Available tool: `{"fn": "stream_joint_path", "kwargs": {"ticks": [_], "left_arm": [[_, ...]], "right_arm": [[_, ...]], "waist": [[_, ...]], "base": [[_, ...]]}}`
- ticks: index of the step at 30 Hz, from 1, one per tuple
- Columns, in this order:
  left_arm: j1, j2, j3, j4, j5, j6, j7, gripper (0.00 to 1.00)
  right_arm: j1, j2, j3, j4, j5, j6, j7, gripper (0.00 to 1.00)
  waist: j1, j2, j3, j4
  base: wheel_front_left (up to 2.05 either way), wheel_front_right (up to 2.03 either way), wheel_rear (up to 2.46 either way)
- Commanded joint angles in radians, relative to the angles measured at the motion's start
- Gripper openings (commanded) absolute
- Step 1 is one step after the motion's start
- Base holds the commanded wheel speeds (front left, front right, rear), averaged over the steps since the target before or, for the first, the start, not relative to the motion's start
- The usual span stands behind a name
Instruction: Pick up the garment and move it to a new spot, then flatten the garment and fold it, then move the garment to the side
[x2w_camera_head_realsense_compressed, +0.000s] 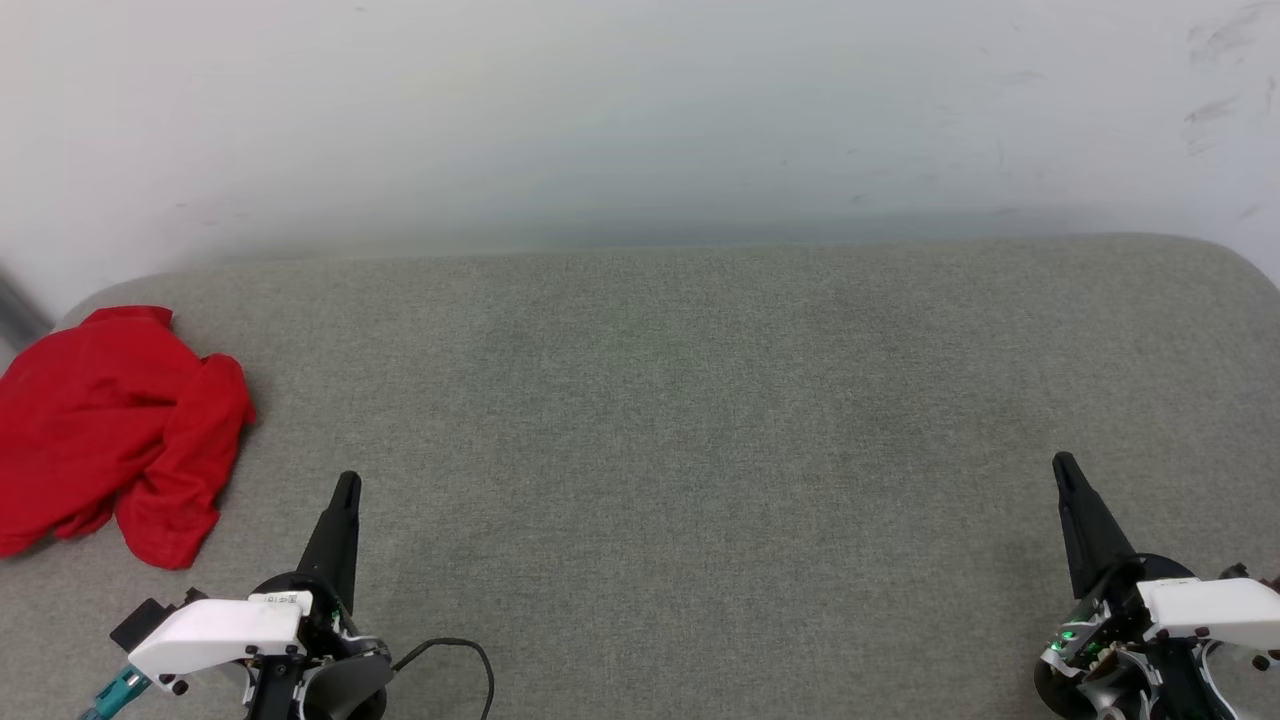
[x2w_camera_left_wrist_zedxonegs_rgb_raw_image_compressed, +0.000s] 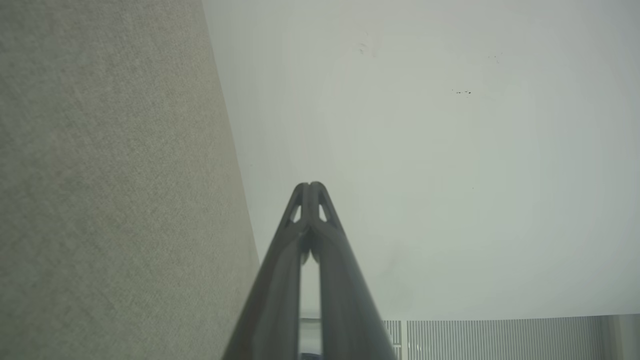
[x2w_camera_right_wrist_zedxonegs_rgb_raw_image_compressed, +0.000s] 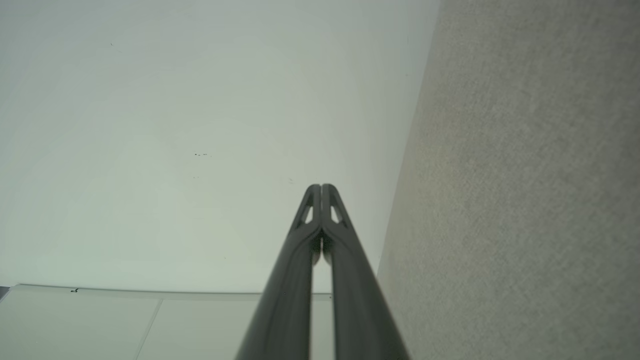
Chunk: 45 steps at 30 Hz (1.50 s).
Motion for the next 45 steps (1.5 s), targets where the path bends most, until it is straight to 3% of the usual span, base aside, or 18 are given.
{"fn": "stream_joint_path", "kwargs": {"ticks": [1, 25, 26, 45], "left_arm": [[-0.007, -0.001, 0.003, 0.0, 0.002, -0.003, 0.002, 0.0], [-0.007, -0.001, 0.003, 0.0, 0.001, -0.003, 0.002, 0.0], [0.0, 0.0, 0.0, 0.0, 0.0, 0.0, 0.0, 1.0], [0.063, -0.002, -0.022, -0.029, 0.08, 0.0, -0.079, 1.0]], "right_arm": [[-0.011, 0.004, 0.001, 0.001, 0.002, 0.0, 0.001, 0.0], [-0.011, 0.004, 0.001, 0.001, 0.002, 0.0, 0.0, 0.0], [0.0, 0.0, 0.0, 0.0, 0.0, 0.0, 0.0, 1.0], [0.057, 0.001, 0.04, -0.015, -0.116, 0.0, -0.078, 1.0]], "waist": [[0.0, -0.0001, 0.0, 0.0], [0.0, -0.0001, 0.0, 0.0], [0.0, -0.0001, 0.0, 0.0], [0.0, -0.0001, -0.004, -0.002]], "base": [[0.0, 0.0, 0.0], [0.0, 0.0, 0.0], [0.0, 0.0, 0.0], [0.0, 0.0, 0.0]]}}
